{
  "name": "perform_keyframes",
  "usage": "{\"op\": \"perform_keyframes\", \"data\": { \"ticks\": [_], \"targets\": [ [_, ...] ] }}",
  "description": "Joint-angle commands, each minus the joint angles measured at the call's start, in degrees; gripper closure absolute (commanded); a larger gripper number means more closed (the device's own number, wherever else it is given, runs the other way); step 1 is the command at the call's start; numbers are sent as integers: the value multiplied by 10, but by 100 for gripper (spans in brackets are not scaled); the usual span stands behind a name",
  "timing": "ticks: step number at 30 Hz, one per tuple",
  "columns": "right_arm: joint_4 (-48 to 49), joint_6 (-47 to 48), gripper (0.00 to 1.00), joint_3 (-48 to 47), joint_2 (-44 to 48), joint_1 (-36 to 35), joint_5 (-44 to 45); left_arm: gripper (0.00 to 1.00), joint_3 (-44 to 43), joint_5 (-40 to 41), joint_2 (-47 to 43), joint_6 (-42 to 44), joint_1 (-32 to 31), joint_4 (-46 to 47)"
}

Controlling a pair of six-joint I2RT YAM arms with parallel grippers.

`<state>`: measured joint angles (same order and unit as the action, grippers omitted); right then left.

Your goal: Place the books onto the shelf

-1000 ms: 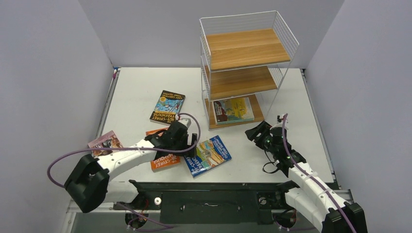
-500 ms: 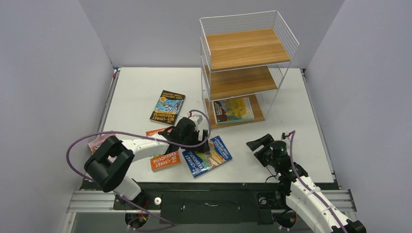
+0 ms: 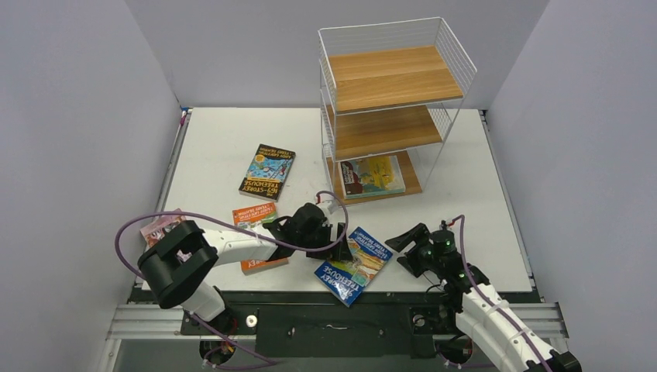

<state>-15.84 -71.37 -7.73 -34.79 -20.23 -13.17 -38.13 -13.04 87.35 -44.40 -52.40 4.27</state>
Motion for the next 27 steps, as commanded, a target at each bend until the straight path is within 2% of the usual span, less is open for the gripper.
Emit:
{"op": "perform_keyframes", "data": {
  "ticks": [1, 5, 7, 14, 20, 27],
  "targets": [
    [18, -10, 31, 37, -5, 0, -46, 21, -25, -23, 19, -15, 1, 28],
    [122, -22, 32, 49, -31, 2, -96, 32, -44, -47, 46, -25, 1, 43],
    [137, -8, 32, 32, -50, 7, -109, 43, -68, -66, 63, -28, 1, 44],
    [141, 24, 32, -23, -106, 14, -116, 97, -132, -98, 100, -36, 1, 30],
    [151, 34, 34, -14, -100, 17, -142, 100, -125, -102, 97, -60, 2, 40],
    [347, -15, 34, 22, -111, -2, -240, 100, -145, -113, 132, -82, 3, 74]
  ]
}}
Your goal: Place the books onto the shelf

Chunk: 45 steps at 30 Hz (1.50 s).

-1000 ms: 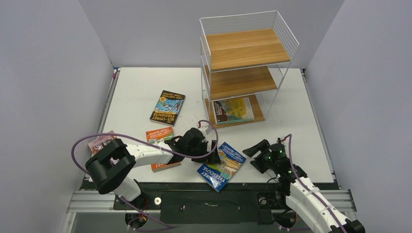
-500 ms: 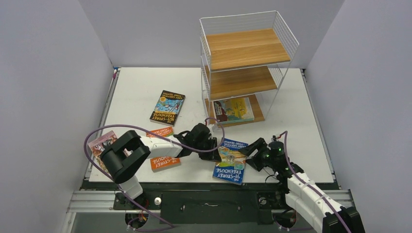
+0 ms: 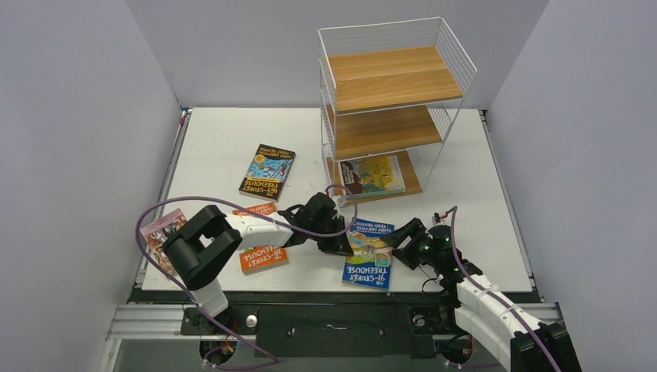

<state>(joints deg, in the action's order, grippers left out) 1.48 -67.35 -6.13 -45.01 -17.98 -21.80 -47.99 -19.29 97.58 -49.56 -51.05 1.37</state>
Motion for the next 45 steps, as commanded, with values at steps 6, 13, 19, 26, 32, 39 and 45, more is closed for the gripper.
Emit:
{"op": "perform_keyframes", "data": {
  "ticks": [6, 13, 19, 26, 32, 39, 45],
  "targets": [
    [246, -58, 38, -1, -36, -47, -196, 100, -74, -68, 50, -37, -8, 115],
    [188, -24, 70, -8, -17, -32, -175, 100, -46, -71, 31, -41, 18, 121],
    [205, -25, 71, -17, -30, -28, -200, 100, -48, -73, 32, -32, 24, 110],
    [175, 26, 46, -52, -58, -47, -246, 100, -57, -75, 38, -31, 24, 110],
    [102, 85, 42, -84, -78, -80, -215, 100, -52, -73, 31, -25, 31, 104],
    [10, 173, 38, -97, -106, -81, -189, 100, -44, -71, 19, -14, 36, 95],
    [-4, 199, 46, -108, -127, -80, -188, 100, -40, -70, 18, -15, 38, 96]
  ]
}}
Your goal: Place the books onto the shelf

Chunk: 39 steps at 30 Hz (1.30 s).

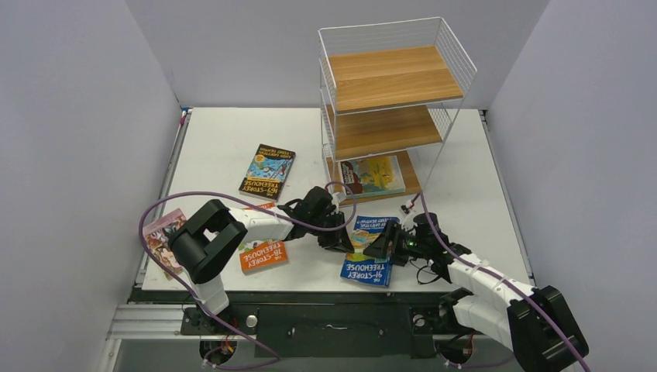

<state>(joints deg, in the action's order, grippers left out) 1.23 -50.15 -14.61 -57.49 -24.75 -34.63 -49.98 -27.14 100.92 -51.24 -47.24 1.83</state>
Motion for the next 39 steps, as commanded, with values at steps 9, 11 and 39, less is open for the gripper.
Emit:
{"op": "perform_keyframes", "data": {
  "ticks": [9, 11, 39],
  "targets": [
    [-2, 6, 40, -17, 45, 17, -70, 100, -13, 17, -14, 11, 6, 72],
    [-2, -5, 41, -9, 67, 36, -78, 100, -11, 17, -15, 13, 8, 71],
    [-30, -57, 100, 51, 79, 92, 44, 98, 3, 19, -11, 33, 10, 53]
  ]
}}
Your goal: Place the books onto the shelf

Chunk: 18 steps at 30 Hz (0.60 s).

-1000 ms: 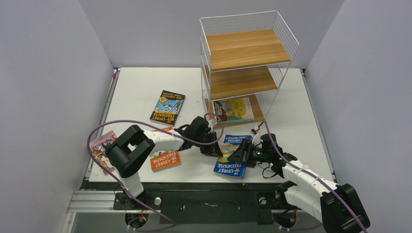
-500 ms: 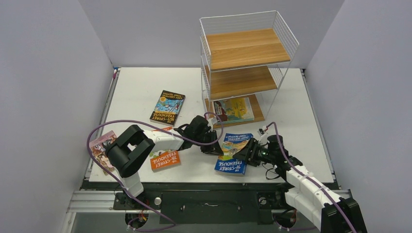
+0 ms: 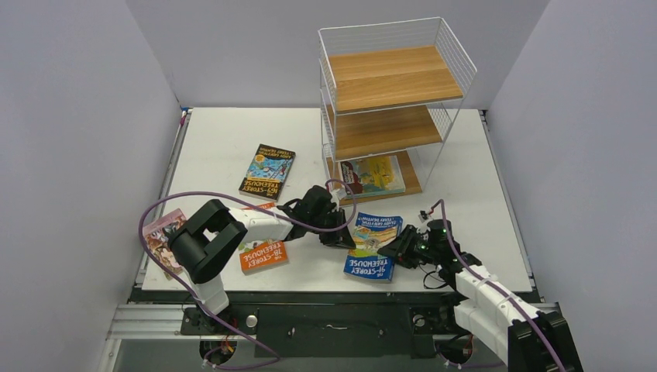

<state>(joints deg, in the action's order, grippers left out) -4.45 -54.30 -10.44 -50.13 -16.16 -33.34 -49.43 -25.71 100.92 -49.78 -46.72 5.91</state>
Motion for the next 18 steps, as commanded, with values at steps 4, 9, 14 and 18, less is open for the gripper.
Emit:
{"op": "perform_keyframes", "data": {
  "ticks": [4, 9, 14, 18],
  "targets": [
    [15, -21, 100, 7, 29, 7, 35, 79, -14, 12, -16, 28, 5, -21],
    [-36, -4, 100, -8, 75, 9, 43, 65, -30, 22, -44, 73, 5, -121],
    [-81, 15, 100, -30, 96, 20, 46, 44, -24, 92, -118, 111, 6, -227],
    [-92, 27, 100, -58, 99, 23, 46, 27, -13, 130, -202, 126, 22, -274]
  ]
}}
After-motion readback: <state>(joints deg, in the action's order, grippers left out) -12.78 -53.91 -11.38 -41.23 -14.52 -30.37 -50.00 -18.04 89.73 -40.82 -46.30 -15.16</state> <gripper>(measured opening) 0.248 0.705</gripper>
